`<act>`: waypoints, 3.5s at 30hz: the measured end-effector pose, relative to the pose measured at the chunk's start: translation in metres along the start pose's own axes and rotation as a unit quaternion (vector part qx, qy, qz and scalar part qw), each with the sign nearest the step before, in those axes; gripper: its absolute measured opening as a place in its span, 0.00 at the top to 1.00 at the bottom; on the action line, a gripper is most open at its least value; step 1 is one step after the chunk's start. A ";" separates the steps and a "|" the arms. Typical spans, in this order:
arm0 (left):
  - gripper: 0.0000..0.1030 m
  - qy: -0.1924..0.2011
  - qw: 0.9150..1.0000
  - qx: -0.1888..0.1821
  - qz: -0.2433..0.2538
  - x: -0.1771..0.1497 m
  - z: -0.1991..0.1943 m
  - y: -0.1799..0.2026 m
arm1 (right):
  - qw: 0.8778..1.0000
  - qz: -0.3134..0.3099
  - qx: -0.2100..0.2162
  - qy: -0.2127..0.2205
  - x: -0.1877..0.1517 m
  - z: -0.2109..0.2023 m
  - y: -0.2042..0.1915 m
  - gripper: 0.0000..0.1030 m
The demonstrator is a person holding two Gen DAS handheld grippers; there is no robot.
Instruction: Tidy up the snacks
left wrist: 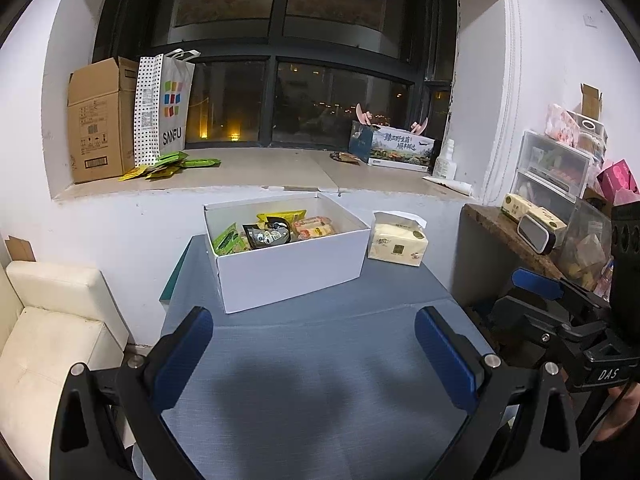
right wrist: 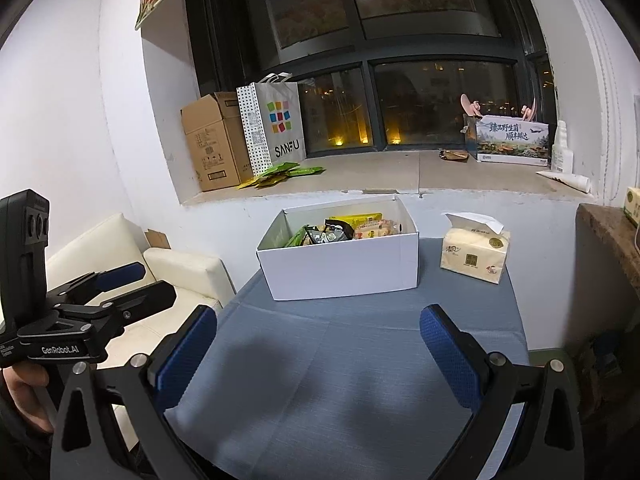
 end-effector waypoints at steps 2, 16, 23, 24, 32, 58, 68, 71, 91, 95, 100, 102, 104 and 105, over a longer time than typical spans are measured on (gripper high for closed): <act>0.00 0.000 1.000 0.001 0.000 0.000 0.000 0.000 | 1.000 0.000 0.000 0.000 0.000 0.000 0.000 0.00; 0.00 -0.002 1.000 -0.001 0.002 0.000 0.001 0.001 | 1.000 -0.005 -0.001 0.001 0.000 -0.002 -0.004 0.00; 0.00 -0.003 1.000 -0.003 0.002 -0.001 0.002 0.001 | 1.000 -0.006 -0.002 0.002 0.001 -0.003 -0.004 0.00; 0.00 -0.003 1.000 -0.002 0.001 -0.001 0.002 0.001 | 1.000 -0.006 -0.003 0.001 0.001 -0.002 -0.004 0.00; 0.00 -0.003 1.000 -0.005 0.003 -0.001 0.003 0.002 | 1.000 -0.009 -0.003 0.001 0.001 -0.002 -0.002 0.00; 0.00 -0.010 1.000 -0.011 0.005 -0.005 0.008 0.007 | 1.000 -0.013 -0.004 0.001 0.002 -0.004 0.002 0.00; 0.00 -0.012 1.000 -0.009 0.006 -0.006 0.007 0.006 | 1.000 -0.018 -0.004 -0.001 0.002 -0.002 0.002 0.00; 0.00 -0.012 1.000 -0.009 0.006 -0.006 0.008 0.006 | 1.000 -0.018 -0.003 -0.001 0.001 -0.002 0.002 0.00; 0.00 -0.014 1.000 -0.010 0.011 -0.006 0.008 0.007 | 1.000 -0.019 -0.002 0.000 0.001 -0.001 0.005 0.00; 0.00 -0.014 1.000 -0.011 0.013 -0.006 0.008 0.007 | 1.000 -0.019 -0.003 0.000 0.001 -0.001 0.004 0.00; 0.00 -0.014 1.000 -0.010 0.017 -0.006 0.007 0.009 | 1.000 -0.019 -0.003 0.000 0.001 -0.001 0.004 0.00; 0.00 -0.014 1.000 -0.010 0.016 -0.006 0.007 0.009 | 1.000 -0.020 -0.003 0.000 0.000 -0.001 0.005 0.00; 0.00 -0.013 1.000 -0.009 0.016 -0.006 0.007 0.009 | 1.000 -0.020 -0.003 0.000 0.000 -0.001 0.005 0.00; 0.00 -0.013 1.000 -0.009 0.016 -0.007 0.006 0.009 | 1.000 -0.020 -0.003 -0.001 0.000 -0.001 0.005 0.00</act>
Point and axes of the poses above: each gripper's, at about its wrist camera, not at the fingertips, and z roughly the way its jaws point, y to its right, x to its top, the point moved 7 cm from there along z, roughly the way its jaws point, and after that the axes turned 13 degrees about -x, right-handed, at the moved point
